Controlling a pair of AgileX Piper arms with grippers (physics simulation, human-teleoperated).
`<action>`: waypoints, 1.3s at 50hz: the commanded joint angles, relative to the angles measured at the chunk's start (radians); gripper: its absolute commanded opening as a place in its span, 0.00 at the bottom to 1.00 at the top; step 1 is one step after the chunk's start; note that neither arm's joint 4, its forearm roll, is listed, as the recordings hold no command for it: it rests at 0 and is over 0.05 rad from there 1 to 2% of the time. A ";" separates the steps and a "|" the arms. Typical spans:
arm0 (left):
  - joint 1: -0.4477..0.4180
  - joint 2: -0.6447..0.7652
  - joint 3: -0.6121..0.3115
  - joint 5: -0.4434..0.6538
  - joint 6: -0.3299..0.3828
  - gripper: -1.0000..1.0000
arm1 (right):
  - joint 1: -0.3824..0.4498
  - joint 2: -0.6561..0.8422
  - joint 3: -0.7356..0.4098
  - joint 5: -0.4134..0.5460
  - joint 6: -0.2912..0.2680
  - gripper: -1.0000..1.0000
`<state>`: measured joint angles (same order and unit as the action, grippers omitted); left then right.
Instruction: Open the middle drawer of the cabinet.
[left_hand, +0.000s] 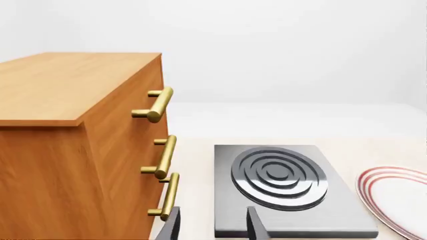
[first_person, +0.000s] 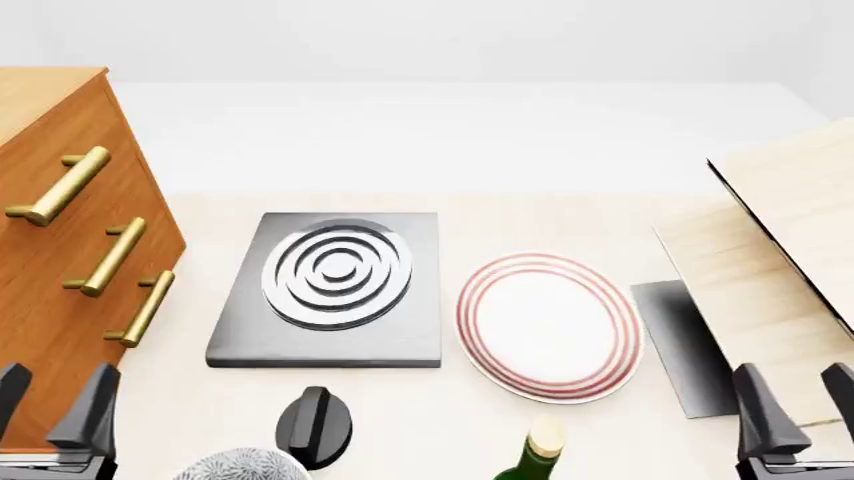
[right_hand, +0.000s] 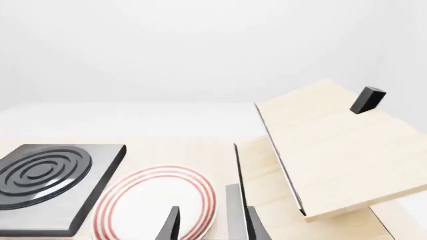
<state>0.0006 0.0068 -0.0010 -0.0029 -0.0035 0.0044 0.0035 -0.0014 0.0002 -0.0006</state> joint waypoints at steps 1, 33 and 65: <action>0.001 0.012 0.000 -0.005 -0.008 1.00 | 0.012 0.010 -0.001 0.000 -0.004 1.00; 0.023 -0.007 -0.004 -0.039 0.064 1.00 | 0.015 0.018 0.000 0.000 -0.005 1.00; -0.083 0.231 -0.139 -0.198 0.205 1.00 | 0.015 0.020 0.000 -0.002 -0.005 1.00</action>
<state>-0.0365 0.0929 -0.1020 -0.0930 0.1840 0.0254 0.0297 -0.0010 -0.0005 -0.0081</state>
